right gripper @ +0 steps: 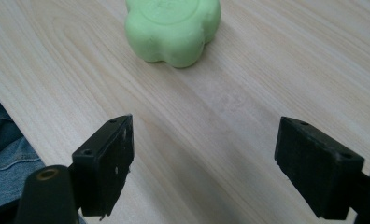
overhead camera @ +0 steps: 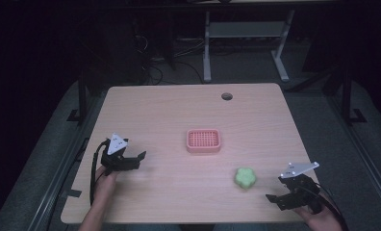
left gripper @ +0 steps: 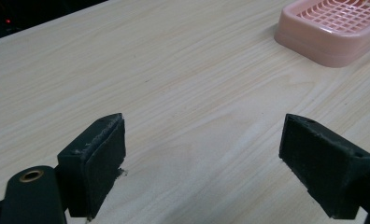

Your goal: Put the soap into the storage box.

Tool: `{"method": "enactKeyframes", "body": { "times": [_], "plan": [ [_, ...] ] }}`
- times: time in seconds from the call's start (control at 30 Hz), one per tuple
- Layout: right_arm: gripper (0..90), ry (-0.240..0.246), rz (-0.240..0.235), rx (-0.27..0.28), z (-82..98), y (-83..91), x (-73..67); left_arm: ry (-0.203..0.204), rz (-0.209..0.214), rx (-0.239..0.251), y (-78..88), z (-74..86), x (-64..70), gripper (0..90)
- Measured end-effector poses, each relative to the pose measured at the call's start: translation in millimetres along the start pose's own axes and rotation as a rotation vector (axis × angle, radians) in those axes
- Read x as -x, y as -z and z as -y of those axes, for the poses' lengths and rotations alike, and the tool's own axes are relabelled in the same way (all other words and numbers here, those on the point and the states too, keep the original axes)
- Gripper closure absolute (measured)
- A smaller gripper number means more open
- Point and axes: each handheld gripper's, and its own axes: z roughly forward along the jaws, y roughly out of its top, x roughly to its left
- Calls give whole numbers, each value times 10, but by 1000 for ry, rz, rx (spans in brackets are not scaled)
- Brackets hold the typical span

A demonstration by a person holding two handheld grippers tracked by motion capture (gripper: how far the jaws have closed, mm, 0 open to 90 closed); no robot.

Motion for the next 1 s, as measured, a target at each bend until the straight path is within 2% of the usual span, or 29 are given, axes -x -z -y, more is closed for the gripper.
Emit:
{"method": "enactKeyframes", "body": {
  "times": [0.1, 0.43, 0.73, 1.0],
  "plan": [
    [189, 4, 1, -10, -45, 4, -22, 0, 3, -11, -1, 2, -11, 144],
    [167, 26, -12, -69, -277, -28, -52, 4, 4, -2, -20, 0, 5, 144],
    [153, 72, -22, -113, -520, -169, -127, 16, 4, 1, -10, 13, -31, 144],
    [143, 88, -24, -135, -617, -269, -160, 26, 3, 3, -6, 16, -41, 144]
  ]
}}
